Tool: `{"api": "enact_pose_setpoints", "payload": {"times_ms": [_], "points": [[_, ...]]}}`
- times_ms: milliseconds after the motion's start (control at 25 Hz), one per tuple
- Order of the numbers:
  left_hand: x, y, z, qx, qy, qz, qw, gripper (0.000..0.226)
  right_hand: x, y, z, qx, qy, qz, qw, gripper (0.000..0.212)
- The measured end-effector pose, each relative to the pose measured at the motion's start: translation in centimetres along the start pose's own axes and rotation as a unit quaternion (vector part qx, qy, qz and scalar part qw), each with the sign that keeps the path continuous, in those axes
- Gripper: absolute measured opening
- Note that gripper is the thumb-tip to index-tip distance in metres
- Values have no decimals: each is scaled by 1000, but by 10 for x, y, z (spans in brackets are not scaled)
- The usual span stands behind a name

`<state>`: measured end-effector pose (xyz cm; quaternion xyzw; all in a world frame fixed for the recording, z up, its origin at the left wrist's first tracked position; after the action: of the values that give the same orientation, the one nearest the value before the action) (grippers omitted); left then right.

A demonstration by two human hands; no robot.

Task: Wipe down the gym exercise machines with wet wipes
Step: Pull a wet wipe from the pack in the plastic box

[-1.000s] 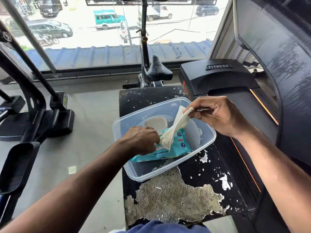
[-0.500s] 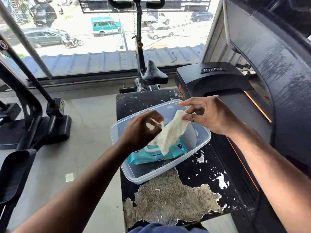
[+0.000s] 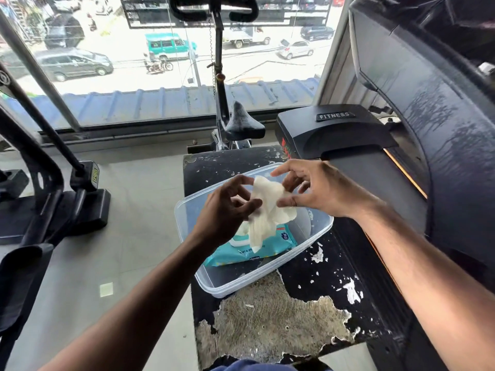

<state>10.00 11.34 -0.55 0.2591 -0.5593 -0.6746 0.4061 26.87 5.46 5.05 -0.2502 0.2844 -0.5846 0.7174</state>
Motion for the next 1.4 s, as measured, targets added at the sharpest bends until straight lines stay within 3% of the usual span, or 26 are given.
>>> {"api": "enact_pose_setpoints", "payload": {"times_ms": [120, 320, 440, 600, 680, 840, 960, 1040, 1120, 1400], "points": [[0, -6, 11, 40, 11, 12, 999, 33, 4, 13, -13, 49, -57, -27, 997, 43], [-1, -8, 17, 7, -20, 13, 1000, 53, 2, 14, -9, -20, 16, -47, 999, 7], [-1, -2, 19, -48, -54, 0, 997, 56, 2, 13, -15, -94, 12, -57, 994, 17], [-2, 5, 28, -175, -4, -48, 983, 16, -4, 9, -23, -93, -18, -30, 995, 22], [-3, 7, 32, -174, 26, -61, 983, 8, -6, 9, -21, -158, -1, -21, 987, 26], [-4, 6, 37, -160, 50, -74, 983, 11, -8, 9, -12, -225, 52, -14, 973, 32], [5, 23, 36, -201, 74, -147, 966, 25, -9, 3, -11, -213, 91, 1, 973, 32], [9, 36, 25, -228, 29, -192, 954, 35, -10, 0, -14, -211, 99, 4, 972, 35], [7, 42, 15, -250, -14, -186, 950, 43, -11, 1, -15, -211, 105, 7, 972, 36], [3, 44, 29, -193, 60, -195, 960, 6, -9, 4, -14, -167, 113, -5, 979, 32]]}}
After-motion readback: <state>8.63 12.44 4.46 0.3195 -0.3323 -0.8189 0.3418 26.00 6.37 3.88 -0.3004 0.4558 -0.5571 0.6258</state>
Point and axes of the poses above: each hand's wrist, its own x-axis away from the middle knuckle, its own z-axis out of the back of the hand, y = z × x, the point moved 8 cm from there along -x, towards the middle knuckle, and after that the axes turned 9 degrees about z, right-handed, at the moved point
